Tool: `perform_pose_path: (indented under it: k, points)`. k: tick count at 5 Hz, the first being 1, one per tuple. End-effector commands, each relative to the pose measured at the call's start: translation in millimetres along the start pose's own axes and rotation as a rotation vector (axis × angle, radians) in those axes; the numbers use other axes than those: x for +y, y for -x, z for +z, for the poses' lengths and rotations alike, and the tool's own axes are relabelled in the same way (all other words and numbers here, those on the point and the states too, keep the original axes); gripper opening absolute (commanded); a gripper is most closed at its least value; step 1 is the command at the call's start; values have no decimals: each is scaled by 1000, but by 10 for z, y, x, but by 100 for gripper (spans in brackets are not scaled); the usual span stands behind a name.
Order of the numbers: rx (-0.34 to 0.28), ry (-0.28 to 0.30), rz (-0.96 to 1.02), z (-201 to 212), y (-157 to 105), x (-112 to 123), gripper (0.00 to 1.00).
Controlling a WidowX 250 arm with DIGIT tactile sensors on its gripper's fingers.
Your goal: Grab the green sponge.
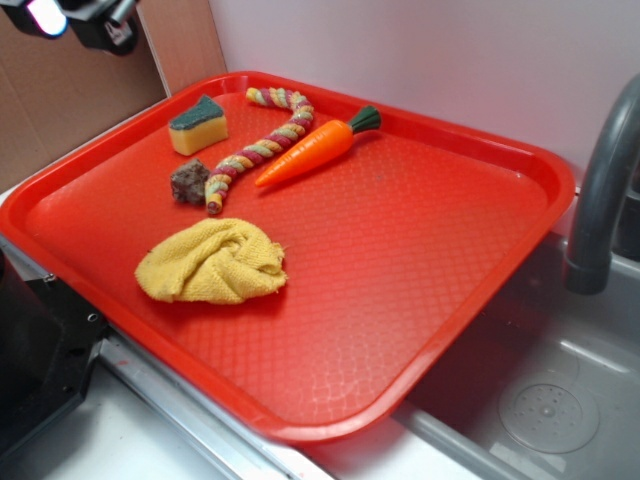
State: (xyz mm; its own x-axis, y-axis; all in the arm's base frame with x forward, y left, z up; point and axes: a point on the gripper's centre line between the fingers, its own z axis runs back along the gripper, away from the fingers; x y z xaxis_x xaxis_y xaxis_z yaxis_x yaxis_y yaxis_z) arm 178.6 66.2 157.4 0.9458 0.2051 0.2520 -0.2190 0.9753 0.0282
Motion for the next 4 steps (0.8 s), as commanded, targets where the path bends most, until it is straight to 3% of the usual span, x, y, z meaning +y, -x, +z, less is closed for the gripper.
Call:
perform_pose_path:
  k: [1, 2, 4]
  points:
    - [-31, -94, 40, -541, -394, 336, 100]
    - [-39, -154, 62, -790, -551, 404, 100]
    - [-8, -153, 54, -1296, -741, 340, 100]
